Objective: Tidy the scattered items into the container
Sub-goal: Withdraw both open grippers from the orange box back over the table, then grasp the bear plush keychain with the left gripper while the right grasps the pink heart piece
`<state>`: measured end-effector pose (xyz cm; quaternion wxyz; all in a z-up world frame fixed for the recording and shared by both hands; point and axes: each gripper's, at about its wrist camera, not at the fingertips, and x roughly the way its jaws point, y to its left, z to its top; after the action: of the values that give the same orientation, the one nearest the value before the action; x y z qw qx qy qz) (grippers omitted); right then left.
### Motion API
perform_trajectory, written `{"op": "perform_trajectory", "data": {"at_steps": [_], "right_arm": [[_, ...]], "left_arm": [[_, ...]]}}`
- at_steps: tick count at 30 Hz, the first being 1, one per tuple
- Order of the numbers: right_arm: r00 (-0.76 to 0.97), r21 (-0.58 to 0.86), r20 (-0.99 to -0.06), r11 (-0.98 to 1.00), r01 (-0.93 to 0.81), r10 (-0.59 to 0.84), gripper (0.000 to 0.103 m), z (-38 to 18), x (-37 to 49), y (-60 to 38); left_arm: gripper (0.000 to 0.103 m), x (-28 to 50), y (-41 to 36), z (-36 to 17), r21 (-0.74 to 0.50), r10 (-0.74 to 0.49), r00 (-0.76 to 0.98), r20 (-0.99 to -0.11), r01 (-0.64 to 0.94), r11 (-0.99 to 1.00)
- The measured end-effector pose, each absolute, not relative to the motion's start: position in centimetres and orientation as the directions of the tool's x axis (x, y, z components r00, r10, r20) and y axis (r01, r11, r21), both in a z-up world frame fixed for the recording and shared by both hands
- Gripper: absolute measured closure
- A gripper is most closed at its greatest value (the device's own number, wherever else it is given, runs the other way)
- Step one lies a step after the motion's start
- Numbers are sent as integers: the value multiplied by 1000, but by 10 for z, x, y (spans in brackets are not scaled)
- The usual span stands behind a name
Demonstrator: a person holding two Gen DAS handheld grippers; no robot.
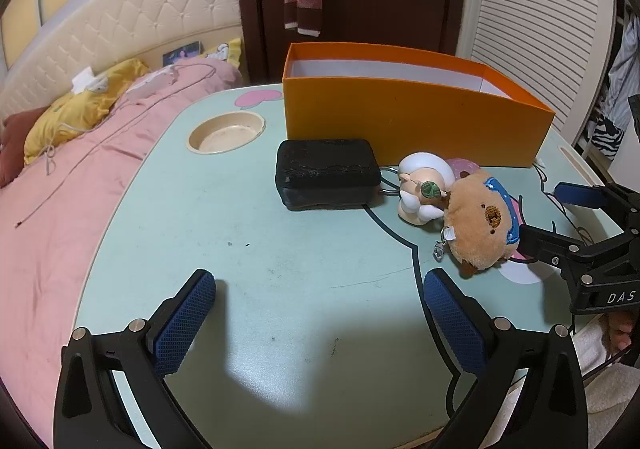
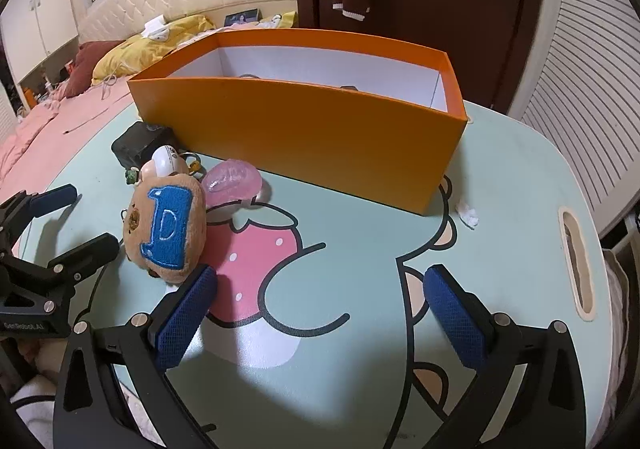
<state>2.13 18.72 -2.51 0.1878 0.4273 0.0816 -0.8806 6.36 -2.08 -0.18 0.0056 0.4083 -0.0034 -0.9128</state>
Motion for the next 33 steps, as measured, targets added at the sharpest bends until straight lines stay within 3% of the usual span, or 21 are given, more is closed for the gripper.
{"op": "perform_trajectory", "data": {"at_steps": [7,9,11,15,23,26,28,30,33], "right_arm": [[-560,20,-784,-913,408,-267,0,-25,20,188],[-559,21,-784,-911,412,-271,0,-25,20,189],[-559,21,-783,-910,413,-272,0,-25,20,189],[-561,20,-782,-910,413,-272,0,-25,20,188],[-564,21,-781,-914,406,-269,0,-25,17,191],[-569,50,-778,-929,366,-266,3,-22,16,199],[-579,101,-764,-939,328,-285,19,-17,14,210],[-600,144,-744,-948,286,-294,21,-12,12,221],[-621,214,-714,-945,246,-323,21,-6,12,234]], "left_arm": [[1,70,-24,6,-54,56,-681,-730,-23,-998],[9,72,-28,11,-80,73,-694,-716,-22,-997],[25,71,-29,13,-99,93,-695,-713,-31,-995],[30,69,-24,13,-120,127,-690,-712,-59,-991],[68,67,3,25,-187,283,-671,-685,-213,-959],[68,63,14,26,-164,287,-656,-698,-243,-956],[68,58,20,25,-159,290,-641,-710,-255,-954],[66,52,25,23,-162,297,-621,-725,-266,-950],[47,44,32,22,-154,292,-609,-738,-270,-950]]}}
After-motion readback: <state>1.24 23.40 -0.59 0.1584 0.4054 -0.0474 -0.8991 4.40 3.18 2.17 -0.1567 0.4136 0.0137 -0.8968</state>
